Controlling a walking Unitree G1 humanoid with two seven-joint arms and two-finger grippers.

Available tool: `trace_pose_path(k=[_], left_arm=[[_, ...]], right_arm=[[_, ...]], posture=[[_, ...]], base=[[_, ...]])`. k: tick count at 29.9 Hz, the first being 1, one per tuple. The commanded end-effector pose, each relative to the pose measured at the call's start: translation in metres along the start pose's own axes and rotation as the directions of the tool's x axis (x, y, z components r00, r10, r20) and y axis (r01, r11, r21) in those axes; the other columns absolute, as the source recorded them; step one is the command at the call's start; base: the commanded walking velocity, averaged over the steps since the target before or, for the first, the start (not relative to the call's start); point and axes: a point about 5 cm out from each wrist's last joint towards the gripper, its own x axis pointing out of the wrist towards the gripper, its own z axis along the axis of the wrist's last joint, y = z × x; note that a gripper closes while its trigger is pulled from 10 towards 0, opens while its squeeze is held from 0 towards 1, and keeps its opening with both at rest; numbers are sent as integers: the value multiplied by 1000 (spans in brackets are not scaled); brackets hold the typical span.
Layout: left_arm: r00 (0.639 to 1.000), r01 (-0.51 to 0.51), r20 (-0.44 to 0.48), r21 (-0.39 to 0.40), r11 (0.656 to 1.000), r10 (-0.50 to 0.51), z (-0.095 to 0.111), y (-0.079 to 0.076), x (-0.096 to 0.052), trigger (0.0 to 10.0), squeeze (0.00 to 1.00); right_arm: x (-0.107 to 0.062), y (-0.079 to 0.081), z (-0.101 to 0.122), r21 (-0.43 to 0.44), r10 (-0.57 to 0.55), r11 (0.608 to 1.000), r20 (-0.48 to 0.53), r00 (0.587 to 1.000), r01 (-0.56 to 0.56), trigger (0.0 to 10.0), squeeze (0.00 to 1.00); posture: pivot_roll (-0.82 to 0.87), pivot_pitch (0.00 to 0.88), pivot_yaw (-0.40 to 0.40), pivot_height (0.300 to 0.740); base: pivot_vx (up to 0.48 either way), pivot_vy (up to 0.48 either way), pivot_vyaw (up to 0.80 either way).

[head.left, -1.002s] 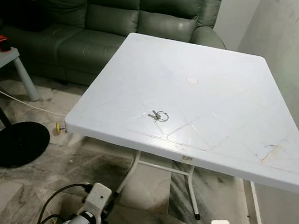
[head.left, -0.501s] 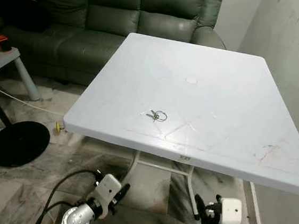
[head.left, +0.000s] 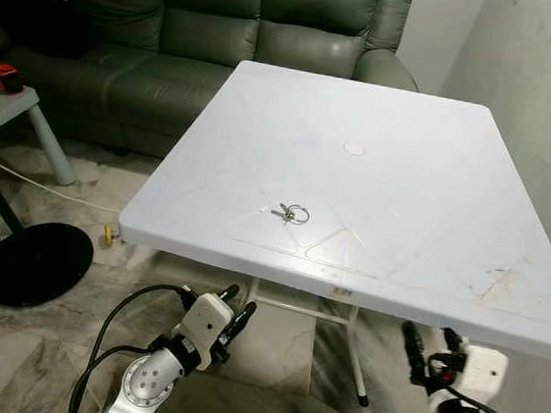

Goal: Hang keys on a hook

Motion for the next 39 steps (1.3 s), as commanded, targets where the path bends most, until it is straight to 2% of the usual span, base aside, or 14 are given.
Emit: trace_pose_path(k=[1, 6, 12, 20, 29, 31, 35, 39], left_arm=[[1000, 4, -1, -2, 1000, -4, 2, 1, 0, 10000, 0], [1000, -24, 8, -7, 1000, 24, 6, 8, 2, 10000, 0], [992, -96, 75, -75, 993, 102, 22, 22, 9, 10000, 0], [974, -148, 153, -118, 982, 166, 47, 36, 18, 10000, 0], [980, -131, 132, -145, 981, 151, 48, 29, 17, 10000, 0], [970, -159, 151, -193, 968, 189, 55, 32, 18, 10000, 0], [959, -180, 177, -232, 956, 224, 65, 34, 17, 10000, 0], [940, -246, 168, -273, 930, 298, 66, 38, 11, 10000, 0]], right_arm=[[1, -6, 7, 16, -19, 1000, 24, 1000, 19, 10000, 0], [4, -6, 15, 31, -26, 999, 57, 998, 25, 10000, 0], [10, -5, 31, 53, -39, 998, 132, 990, 32, 10000, 0], [21, 8, 48, 71, 9, 997, 185, 983, -22, 10000, 0], [17, 8, 39, 72, -13, 997, 127, 992, 4, 10000, 0], [16, 16, 42, 69, 30, 997, 123, 992, -39, 10000, 0], [17, 26, 47, 45, 71, 996, 126, 990, -77, 10000, 0], [19, 35, 45, 1, 92, 996, 92, 991, -93, 10000, 0]], posture=[[80, 0, -40, 740], [87, 0, -47, 740], [81, 0, -41, 740], [84, 0, -37, 740], [81, 0, -34, 740], [80, 0, -35, 740], [80, 0, -35, 740], [73, 0, -30, 740]], base=[[0, 0, 0], [0, 0, 0], [0, 0, 0], [0, 0, 0], [0, 0, 0], [0, 0, 0], [0, 0, 0], [0, 0, 0]])
